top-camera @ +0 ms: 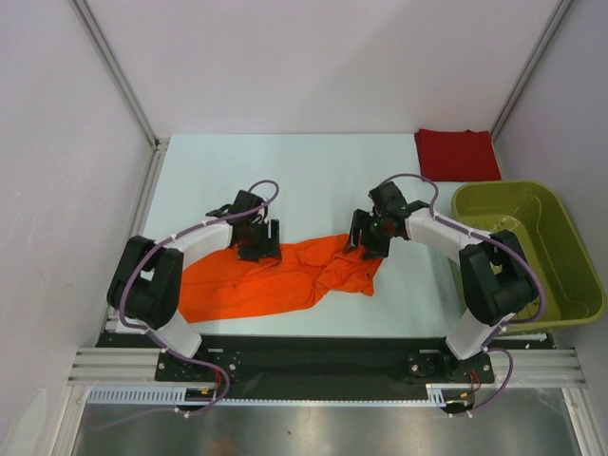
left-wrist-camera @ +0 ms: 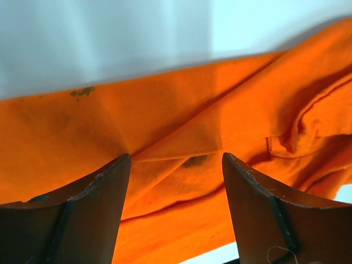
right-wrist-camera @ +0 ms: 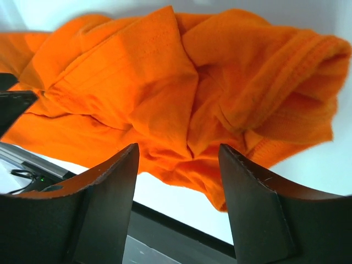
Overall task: Fold and stack the t-shirts
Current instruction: Flatten the tshirt out
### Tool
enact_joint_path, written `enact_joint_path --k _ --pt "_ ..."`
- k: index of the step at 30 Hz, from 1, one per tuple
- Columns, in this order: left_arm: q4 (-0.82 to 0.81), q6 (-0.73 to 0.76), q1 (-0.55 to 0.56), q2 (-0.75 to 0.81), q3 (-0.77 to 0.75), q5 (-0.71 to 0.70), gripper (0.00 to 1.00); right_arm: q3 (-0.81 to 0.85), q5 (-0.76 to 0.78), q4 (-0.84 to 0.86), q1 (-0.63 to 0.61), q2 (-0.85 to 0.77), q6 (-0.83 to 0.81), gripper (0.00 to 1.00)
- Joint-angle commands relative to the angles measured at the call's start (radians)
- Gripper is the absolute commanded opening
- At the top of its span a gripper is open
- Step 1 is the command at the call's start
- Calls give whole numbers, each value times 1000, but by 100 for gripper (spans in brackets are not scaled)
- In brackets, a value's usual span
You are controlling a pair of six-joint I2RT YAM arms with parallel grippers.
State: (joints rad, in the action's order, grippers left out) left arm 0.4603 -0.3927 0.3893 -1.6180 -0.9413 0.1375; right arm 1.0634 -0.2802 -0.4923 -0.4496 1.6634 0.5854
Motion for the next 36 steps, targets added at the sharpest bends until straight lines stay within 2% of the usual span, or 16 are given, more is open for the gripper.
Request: enact_joint_path --k 1,4,7,8,10,11,12,13,14,15,20,25,28,32,36 --pt "-72 43 -7 -23 4 31 73 20 -40 58 -1 38 31 64" --pt "-80 58 -7 -51 -4 27 71 24 -73 86 -3 82 54 62" --pt "-84 68 -12 -65 -14 45 51 36 -74 101 -6 113 63 57" --pt "-81 69 -15 -66 -20 45 40 41 -68 110 -8 117 68 55" --pt "-71 72 -17 -60 -34 33 25 53 -62 109 -8 136 68 42" --pt "-57 72 -17 -50 -43 21 11 61 -59 92 -9 137 62 35" --pt "-51 72 -17 -36 -47 10 4 87 -42 77 -12 137 53 24" --pt "-46 68 -17 -20 -50 -1 0 98 -33 63 -17 133 45 21" --pt "-38 55 -17 30 -51 -15 0 108 -16 38 -21 112 31 6" --pt "-38 52 -17 59 -50 -18 0 127 -4 18 -24 98 25 0" --pt "-5 6 -12 347 -36 -33 0 216 105 -194 -70 -66 -28 0" --pt "18 0 -9 623 -28 -110 0 270 168 -366 -104 -220 -82 0" --pt "14 58 -10 768 -68 -107 0 262 188 -391 -129 -339 -91 0" --pt "28 126 -9 865 -160 -13 1 227 136 -352 -205 -526 -104 0" --pt "20 138 -9 928 -211 -33 0 153 130 -313 -259 -733 -53 0"
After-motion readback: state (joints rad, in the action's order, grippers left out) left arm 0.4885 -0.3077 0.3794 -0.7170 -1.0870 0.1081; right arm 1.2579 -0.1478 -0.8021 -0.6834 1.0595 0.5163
